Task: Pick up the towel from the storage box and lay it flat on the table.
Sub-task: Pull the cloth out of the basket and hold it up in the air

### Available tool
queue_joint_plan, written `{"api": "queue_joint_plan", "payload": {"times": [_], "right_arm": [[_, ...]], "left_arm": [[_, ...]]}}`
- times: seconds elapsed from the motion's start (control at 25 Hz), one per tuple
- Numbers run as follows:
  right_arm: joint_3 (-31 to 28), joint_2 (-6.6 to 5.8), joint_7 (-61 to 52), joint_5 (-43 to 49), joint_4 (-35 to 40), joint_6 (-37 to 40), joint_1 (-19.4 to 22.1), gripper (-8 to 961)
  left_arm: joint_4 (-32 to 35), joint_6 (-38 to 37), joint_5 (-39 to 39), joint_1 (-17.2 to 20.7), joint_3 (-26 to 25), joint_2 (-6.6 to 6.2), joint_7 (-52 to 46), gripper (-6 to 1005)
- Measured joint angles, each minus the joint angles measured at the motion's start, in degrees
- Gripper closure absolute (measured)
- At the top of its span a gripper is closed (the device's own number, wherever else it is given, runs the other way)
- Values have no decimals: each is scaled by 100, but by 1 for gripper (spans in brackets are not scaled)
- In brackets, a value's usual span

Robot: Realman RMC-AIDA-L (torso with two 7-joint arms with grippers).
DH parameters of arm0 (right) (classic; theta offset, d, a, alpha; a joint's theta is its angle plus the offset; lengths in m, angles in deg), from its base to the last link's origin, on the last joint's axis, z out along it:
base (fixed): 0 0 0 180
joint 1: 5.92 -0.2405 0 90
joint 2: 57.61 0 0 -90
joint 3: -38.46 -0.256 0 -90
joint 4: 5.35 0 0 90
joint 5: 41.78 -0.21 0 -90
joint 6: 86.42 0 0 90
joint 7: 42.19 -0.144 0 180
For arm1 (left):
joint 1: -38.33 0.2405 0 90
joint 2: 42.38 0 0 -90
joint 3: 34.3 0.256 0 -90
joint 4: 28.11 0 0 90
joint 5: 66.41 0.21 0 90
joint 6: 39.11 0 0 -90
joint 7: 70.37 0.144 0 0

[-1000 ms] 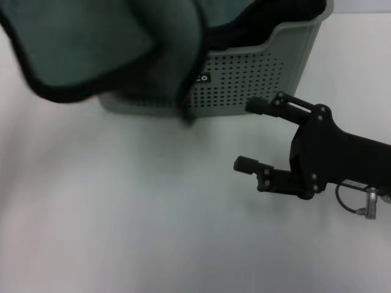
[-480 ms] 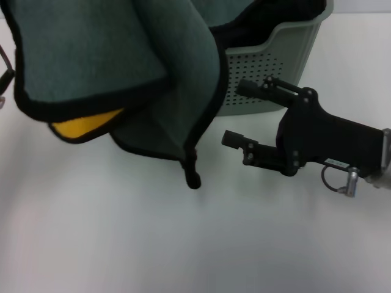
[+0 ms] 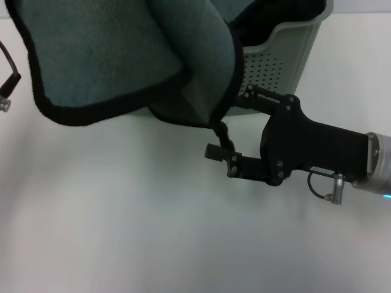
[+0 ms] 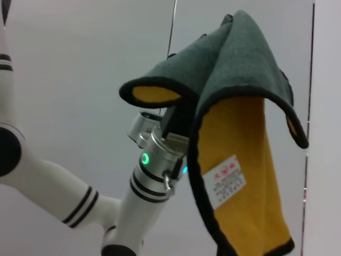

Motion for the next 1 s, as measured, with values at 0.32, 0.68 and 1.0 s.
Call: {"api": "queue_joint_plan", "payload": {"times": [0.32,0.68,1.0], "right_arm": [[39,0,1,-20,34,299,-84,299],[33,0,-58,8,13,515,-180,491],[111,0,-145,19,35,698,-195,730]], "left_arm": [[29,-149,-18,-17,41,3,-71,981],[15,-293,-40,-56,17,10,-114,980],[7,-293,-41,-62,24,9,-122,979]]}}
